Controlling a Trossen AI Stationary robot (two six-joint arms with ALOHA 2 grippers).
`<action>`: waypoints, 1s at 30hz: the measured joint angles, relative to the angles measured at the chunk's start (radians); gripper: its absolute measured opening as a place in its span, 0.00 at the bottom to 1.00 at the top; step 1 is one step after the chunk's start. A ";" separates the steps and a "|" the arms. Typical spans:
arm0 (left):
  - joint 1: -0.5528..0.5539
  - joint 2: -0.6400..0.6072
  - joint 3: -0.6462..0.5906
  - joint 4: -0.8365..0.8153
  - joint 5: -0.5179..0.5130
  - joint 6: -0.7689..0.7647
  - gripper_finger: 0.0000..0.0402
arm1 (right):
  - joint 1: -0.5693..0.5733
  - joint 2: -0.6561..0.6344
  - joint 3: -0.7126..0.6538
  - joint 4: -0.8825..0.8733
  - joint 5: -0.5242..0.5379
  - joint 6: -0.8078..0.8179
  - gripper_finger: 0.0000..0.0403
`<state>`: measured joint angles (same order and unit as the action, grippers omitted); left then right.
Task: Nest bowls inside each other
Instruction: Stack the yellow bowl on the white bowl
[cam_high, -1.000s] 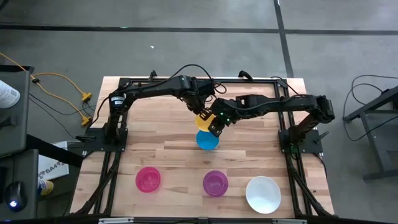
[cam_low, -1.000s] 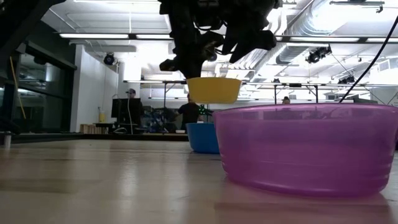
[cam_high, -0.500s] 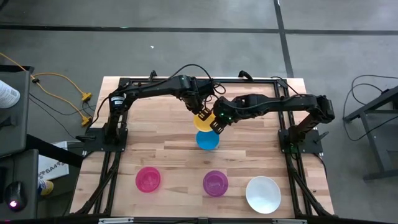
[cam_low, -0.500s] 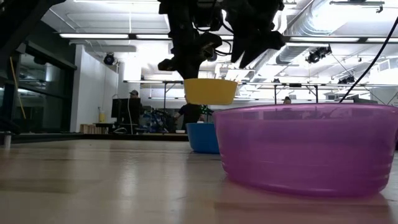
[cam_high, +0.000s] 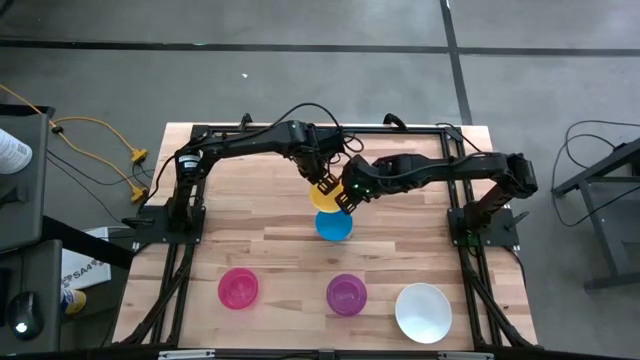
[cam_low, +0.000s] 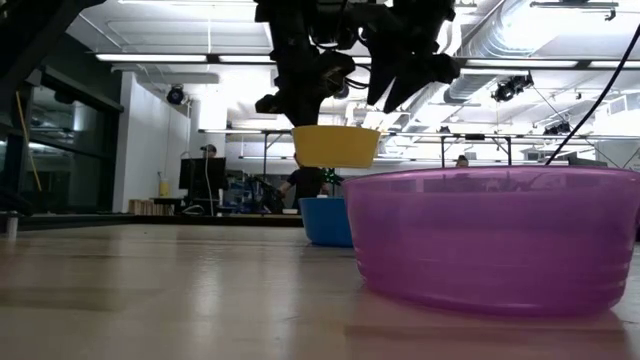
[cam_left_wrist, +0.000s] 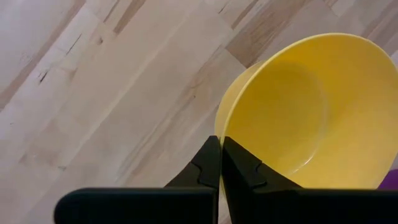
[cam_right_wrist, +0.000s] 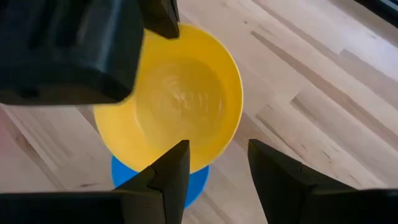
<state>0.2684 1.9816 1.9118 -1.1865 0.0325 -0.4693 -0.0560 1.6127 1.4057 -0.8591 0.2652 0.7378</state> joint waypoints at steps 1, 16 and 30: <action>0.000 0.000 0.000 -0.002 -0.004 0.003 0.00 | 0.000 0.000 -0.006 0.002 0.000 0.004 0.39; 0.033 0.000 0.000 -0.008 -0.039 0.047 0.00 | 0.113 -0.070 -0.015 0.018 0.022 0.076 0.39; 0.032 0.000 0.000 -0.012 -0.024 0.046 0.00 | 0.113 -0.048 -0.140 0.107 0.053 0.264 0.39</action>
<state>0.3008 1.9816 1.9118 -1.1982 0.0086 -0.4232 0.0572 1.5642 1.2657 -0.7524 0.3181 1.0019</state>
